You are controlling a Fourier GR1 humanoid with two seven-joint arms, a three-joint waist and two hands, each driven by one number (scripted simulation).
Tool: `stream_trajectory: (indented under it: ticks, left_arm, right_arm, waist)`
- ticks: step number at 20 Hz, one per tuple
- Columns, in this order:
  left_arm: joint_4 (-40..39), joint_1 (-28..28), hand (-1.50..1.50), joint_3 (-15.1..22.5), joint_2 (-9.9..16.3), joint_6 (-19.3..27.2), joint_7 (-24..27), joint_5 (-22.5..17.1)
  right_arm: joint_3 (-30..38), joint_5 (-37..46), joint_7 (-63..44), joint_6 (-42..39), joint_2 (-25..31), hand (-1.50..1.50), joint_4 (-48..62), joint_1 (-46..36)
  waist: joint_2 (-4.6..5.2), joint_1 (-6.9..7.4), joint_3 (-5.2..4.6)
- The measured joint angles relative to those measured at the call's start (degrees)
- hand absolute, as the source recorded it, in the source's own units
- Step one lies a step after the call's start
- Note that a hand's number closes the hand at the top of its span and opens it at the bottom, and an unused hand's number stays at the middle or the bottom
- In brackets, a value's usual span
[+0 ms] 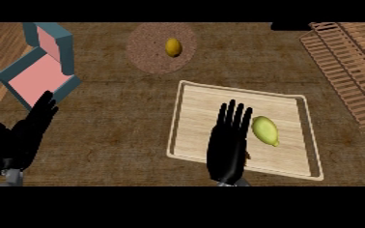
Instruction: Pick the sweet potato from the tray and place it in the tiered shelf
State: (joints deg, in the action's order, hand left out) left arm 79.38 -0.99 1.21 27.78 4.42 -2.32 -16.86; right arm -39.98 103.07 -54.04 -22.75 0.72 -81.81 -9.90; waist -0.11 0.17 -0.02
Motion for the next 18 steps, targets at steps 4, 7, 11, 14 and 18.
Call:
stream_trajectory:
  ticks: [4,7,11,14,18]
  left_arm:
    - [0.3,-0.4,0.00,-0.1,-1.9,-0.1,-0.2,1.8]
    - [1.9,-1.2,0.00,-0.8,-2.3,-0.2,-0.9,2.9]
    - [1.8,-1.3,0.00,-2.1,-3.4,-1.3,-1.1,3.8]
    - [0.6,-0.3,0.00,-3.1,-4.0,-2.1,-1.0,4.7]
    - [-0.3,1.0,0.00,-4.7,-4.3,-3.4,-1.7,5.4]
  right_arm:
    - [2.7,-0.3,0.8,2.3,-0.5,-1.50,2.2,-0.3]
    - [5.2,-1.0,1.9,2.8,-0.2,1.50,3.5,-1.4]
    - [7.0,-1.2,2.8,6.0,-0.1,1.50,6.1,-1.8]
    - [7.1,-0.1,3.8,5.7,0.3,1.50,6.4,-1.9]
    - [5.7,2.4,3.9,5.9,0.5,1.50,6.1,-0.8]
  waist:
    - [-0.13,0.05,-0.02]
    - [-0.11,0.09,-0.01]
    - [-0.07,0.04,-0.03]
    - [-0.09,-0.01,-0.05]
    - [-0.07,-0.10,-0.06]
